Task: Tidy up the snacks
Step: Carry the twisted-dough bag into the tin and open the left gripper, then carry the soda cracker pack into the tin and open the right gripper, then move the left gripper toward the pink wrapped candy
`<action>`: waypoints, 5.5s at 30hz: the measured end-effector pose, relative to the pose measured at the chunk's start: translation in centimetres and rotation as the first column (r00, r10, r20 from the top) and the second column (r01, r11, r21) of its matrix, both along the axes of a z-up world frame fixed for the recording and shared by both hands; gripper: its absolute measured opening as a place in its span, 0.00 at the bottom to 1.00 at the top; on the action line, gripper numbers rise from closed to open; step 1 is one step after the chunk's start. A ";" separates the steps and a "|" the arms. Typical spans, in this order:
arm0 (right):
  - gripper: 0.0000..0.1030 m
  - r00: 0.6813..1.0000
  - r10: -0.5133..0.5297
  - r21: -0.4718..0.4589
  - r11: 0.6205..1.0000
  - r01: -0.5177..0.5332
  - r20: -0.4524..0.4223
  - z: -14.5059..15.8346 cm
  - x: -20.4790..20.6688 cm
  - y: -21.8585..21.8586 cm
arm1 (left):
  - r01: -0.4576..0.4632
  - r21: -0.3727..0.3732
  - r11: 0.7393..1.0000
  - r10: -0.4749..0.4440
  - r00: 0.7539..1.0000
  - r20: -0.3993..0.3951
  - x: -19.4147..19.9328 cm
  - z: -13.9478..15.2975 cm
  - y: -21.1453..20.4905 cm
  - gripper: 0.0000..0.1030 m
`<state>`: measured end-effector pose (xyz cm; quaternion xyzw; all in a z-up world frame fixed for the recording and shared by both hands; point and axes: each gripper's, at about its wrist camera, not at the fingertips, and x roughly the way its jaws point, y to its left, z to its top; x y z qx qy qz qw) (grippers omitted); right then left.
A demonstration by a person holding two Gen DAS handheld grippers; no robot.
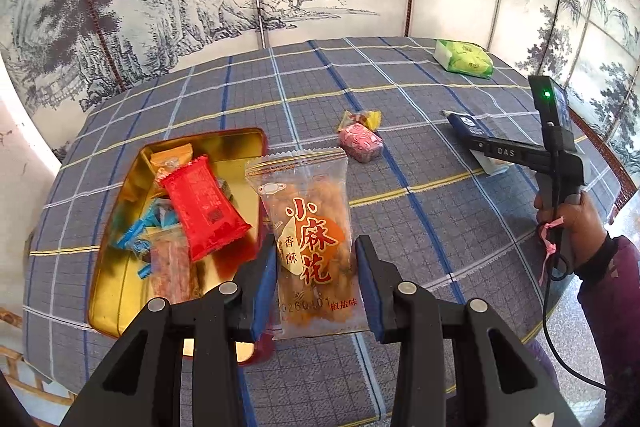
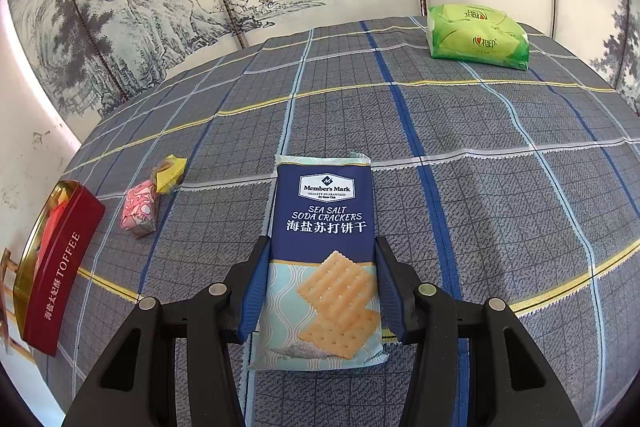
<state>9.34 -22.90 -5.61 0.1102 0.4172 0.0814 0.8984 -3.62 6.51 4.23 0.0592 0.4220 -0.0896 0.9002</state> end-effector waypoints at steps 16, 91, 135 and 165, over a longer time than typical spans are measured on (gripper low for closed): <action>0.49 1.000 0.001 -0.013 1.000 -0.002 -0.002 -0.3 0.2 -0.1 | -0.110 0.031 0.993 0.109 0.994 0.028 2.6 0.3 4.7 0.33; 0.49 0.889 0.445 0.223 0.861 -0.457 0.105 8.2 -4.1 19.5 | -0.430 0.060 0.901 0.411 0.890 0.195 -1.6 2.3 17.4 0.72; 0.59 0.747 0.641 0.065 0.749 -0.659 0.176 6.6 -6.1 28.8 | -0.364 0.018 0.931 0.359 0.926 0.112 -3.2 -0.4 17.0 0.72; 0.78 0.999 -0.032 0.027 0.999 0.031 0.030 0.2 -3.8 -1.9 | -0.136 0.191 0.972 0.116 0.987 0.112 0.2 0.1 3.9 0.82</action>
